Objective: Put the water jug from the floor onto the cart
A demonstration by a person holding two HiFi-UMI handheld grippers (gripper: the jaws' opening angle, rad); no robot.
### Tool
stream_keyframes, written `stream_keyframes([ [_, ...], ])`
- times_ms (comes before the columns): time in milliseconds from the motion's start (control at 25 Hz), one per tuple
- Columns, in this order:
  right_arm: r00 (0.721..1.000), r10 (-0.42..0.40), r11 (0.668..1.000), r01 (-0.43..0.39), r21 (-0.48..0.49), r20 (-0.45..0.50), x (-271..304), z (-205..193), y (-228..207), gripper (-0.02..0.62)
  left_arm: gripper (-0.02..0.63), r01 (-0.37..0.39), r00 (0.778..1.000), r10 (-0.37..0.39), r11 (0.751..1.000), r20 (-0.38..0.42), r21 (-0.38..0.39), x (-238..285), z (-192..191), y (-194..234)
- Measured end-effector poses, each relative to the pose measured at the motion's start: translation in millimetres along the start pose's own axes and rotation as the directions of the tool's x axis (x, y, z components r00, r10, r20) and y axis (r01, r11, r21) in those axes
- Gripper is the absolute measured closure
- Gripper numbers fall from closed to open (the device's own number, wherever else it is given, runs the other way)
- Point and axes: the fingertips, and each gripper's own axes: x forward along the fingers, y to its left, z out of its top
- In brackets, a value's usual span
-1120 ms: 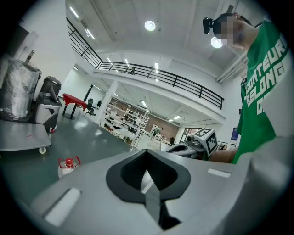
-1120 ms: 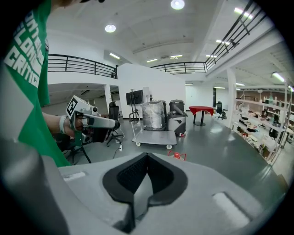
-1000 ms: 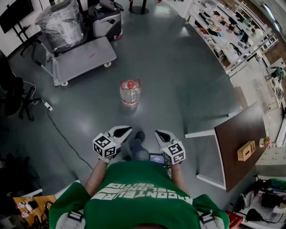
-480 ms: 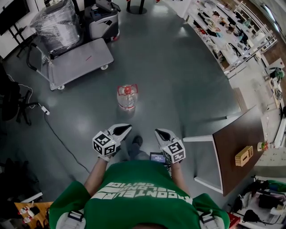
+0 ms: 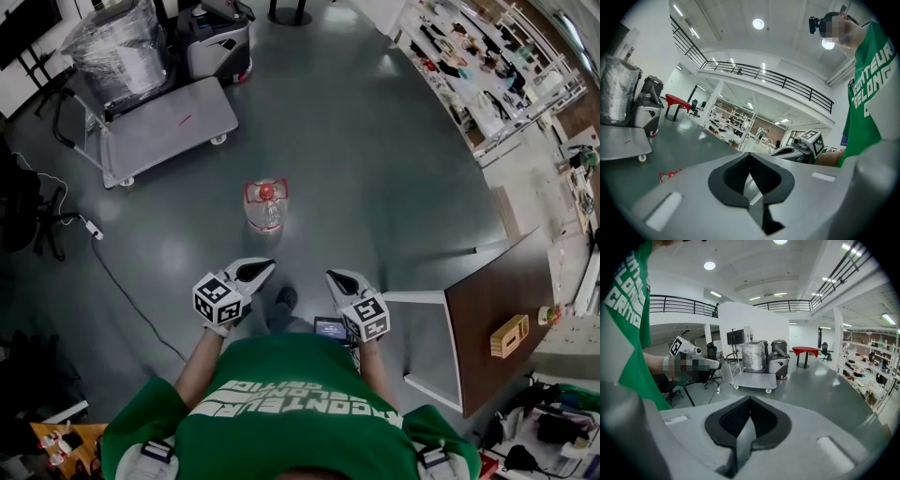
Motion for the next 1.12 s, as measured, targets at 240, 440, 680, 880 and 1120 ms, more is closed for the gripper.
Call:
stream_keyframes([
  [240, 1.0, 0.003, 1.0, -0.003, 0.009, 0.018, 7, 9, -21, 0.601, 0.594, -0.01, 1.0, 0.01, 1.0, -0.016, 0.017, 16, 15, 9],
  [440, 0.999, -0.001, 1.0, 0.001, 0.007, 0.036, 13, 19, -40, 0.602, 0.594, -0.011, 1.0, 0.012, 0.999, -0.012, 0.033, 32, 29, 17],
  [680, 0.999, -0.015, 1.0, 0.014, 0.015, 0.05, 15, 25, -65, 0.601, 0.594, -0.001, 1.0, 0.002, 1.0, -0.018, 0.03, 54, 36, 22],
  [880, 0.998, -0.021, 1.0, 0.02, 0.02, 0.061, 18, 27, -88, 0.601, 0.594, 0.013, 1.0, -0.013, 0.999, -0.009, 0.042, 75, 47, 25],
  [1120, 0.998, -0.009, 1.0, 0.008, 0.011, 0.065, 25, 28, -105, 0.601, 0.594, 0.003, 1.0, -0.004, 0.999, 0.004, 0.042, 90, 51, 30],
])
